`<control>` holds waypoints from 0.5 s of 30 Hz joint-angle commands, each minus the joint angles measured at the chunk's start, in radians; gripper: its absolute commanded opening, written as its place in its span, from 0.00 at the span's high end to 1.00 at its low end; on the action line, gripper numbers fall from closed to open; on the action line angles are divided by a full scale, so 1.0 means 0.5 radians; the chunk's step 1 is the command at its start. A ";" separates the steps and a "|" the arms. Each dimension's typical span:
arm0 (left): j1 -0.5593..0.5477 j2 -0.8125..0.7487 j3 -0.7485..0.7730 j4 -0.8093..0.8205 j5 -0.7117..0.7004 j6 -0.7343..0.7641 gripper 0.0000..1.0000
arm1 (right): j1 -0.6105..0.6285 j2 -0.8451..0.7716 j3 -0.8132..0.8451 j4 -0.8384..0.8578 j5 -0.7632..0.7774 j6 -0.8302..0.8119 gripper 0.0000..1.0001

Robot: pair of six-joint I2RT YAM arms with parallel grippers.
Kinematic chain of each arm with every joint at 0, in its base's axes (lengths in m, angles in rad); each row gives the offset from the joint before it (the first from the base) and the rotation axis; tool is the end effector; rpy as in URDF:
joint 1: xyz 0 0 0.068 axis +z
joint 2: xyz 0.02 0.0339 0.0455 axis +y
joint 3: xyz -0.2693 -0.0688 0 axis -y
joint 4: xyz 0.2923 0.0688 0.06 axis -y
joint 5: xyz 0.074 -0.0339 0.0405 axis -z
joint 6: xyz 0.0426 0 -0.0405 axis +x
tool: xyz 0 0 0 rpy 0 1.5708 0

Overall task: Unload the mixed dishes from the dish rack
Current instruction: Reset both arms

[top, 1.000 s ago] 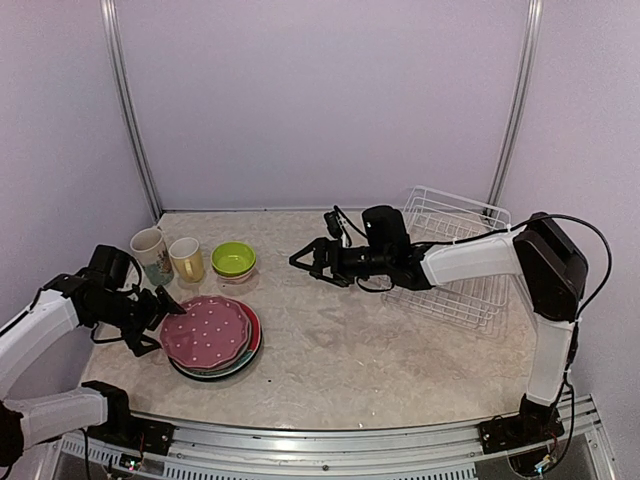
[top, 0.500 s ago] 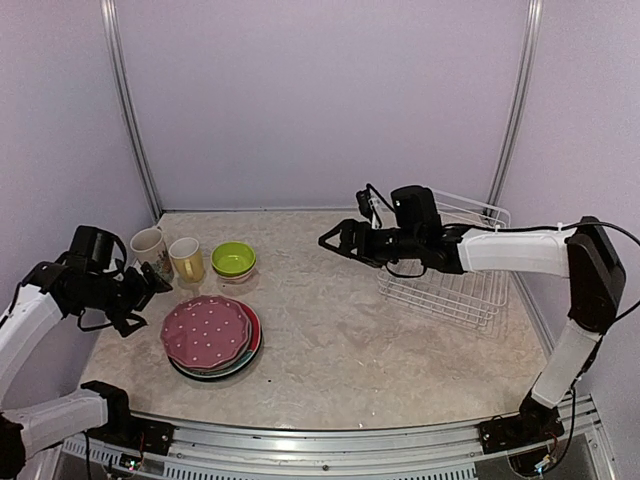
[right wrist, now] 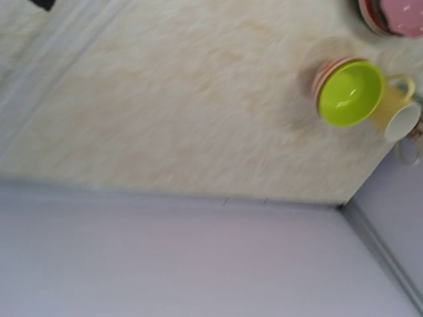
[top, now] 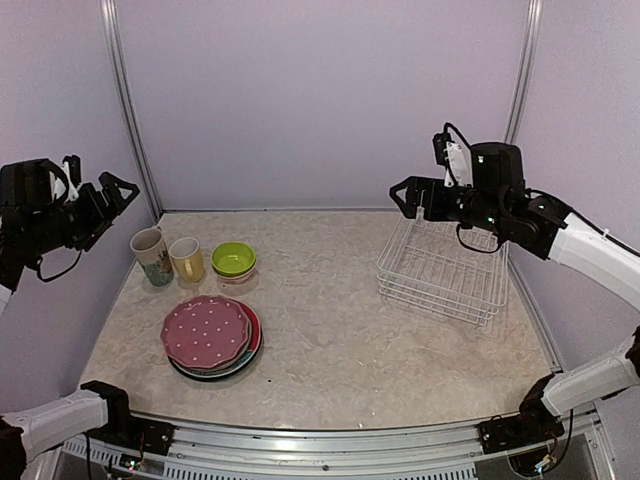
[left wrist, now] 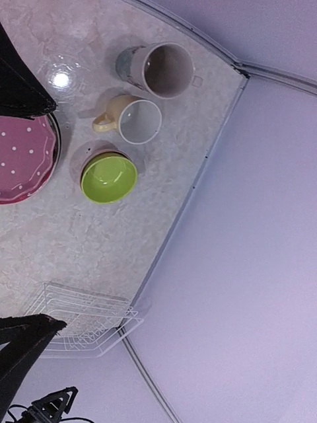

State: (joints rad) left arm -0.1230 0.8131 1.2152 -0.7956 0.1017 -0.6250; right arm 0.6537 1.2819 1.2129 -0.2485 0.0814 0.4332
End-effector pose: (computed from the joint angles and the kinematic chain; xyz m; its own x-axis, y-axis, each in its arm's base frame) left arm 0.1860 -0.0273 0.4341 -0.4345 -0.5328 -0.7262 -0.0482 0.8189 -0.5719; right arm 0.2797 0.2099 0.3750 -0.4536 0.1795 -0.8729 -0.3904 0.8405 0.3758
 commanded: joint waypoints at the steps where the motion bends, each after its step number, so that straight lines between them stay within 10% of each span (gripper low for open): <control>1: 0.013 0.035 0.154 0.217 0.097 0.219 0.01 | -0.009 -0.260 0.079 -0.161 0.238 -0.294 0.00; 15: 0.010 -0.110 0.326 0.549 0.212 0.460 0.01 | -0.008 -0.763 0.164 -0.067 0.412 -0.535 0.00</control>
State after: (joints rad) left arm -0.1230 0.7906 1.3518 -0.5766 0.2020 -0.4519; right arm 0.6537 0.9360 1.3003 -0.3008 0.2497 0.2001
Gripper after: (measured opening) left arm 0.990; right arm 0.997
